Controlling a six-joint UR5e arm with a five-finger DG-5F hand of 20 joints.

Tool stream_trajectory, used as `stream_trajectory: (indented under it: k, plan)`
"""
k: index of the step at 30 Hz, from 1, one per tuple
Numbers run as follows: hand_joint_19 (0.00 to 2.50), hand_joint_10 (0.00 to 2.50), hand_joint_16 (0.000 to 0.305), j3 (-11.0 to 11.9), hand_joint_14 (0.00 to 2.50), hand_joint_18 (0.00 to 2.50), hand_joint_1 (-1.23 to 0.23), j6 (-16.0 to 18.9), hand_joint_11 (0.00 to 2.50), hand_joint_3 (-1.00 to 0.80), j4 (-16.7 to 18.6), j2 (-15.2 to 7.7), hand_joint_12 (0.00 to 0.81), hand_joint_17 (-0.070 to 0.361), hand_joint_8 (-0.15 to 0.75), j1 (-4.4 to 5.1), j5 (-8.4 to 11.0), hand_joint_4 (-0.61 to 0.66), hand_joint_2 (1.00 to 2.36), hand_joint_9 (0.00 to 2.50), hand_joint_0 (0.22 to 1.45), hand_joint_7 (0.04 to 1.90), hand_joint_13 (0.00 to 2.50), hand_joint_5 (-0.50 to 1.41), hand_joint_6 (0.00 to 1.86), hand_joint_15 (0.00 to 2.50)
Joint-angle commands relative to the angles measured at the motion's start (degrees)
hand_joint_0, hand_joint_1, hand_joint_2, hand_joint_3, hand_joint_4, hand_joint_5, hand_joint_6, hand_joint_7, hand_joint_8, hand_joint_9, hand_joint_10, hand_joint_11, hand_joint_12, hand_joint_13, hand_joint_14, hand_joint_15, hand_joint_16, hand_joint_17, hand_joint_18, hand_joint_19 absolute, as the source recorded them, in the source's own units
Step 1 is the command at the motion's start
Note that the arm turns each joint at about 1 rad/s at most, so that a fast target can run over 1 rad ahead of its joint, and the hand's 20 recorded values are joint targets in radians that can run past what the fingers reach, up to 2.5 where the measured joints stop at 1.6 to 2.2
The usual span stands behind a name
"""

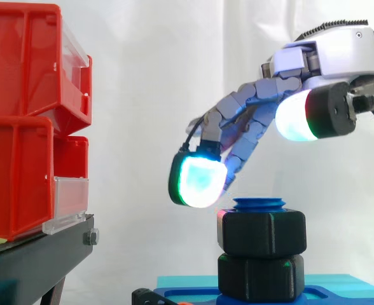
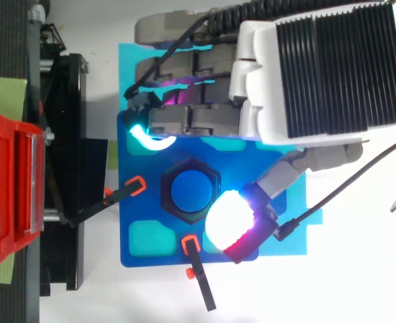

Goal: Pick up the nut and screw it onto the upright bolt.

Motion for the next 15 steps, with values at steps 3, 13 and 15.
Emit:
stream_trajectory:
  k: [3, 13, 15]
  plan:
    - [0.00, 0.00, 0.036, -0.07, 0.00, 0.00, -0.14, 0.00, 0.00, -0.50, 0.94, 0.00, 0.312, 0.082, 0.221, 0.67, 0.25, 0.16, 1.00, 0.72, 0.46, 0.71, 0.34, -0.07, 0.50, 0.00]
    - [0.00, 0.00, 0.037, -0.51, 0.00, 0.00, -0.14, 0.00, 0.00, -0.50, 1.03, 0.00, 0.319, 0.084, 0.219, 1.73, 1.74, 0.15, 1.00, 0.69, 0.46, 0.73, 0.30, -0.06, 0.50, 0.00]
    - [0.00, 0.00, 0.037, -1.92, 0.00, 0.00, -0.14, 0.09, 0.00, -0.50, 1.29, 0.00, 0.320, 0.084, 0.219, 1.99, 2.18, 0.15, 1.00, 0.69, 0.46, 0.74, 0.29, -0.05, 0.50, 0.00]
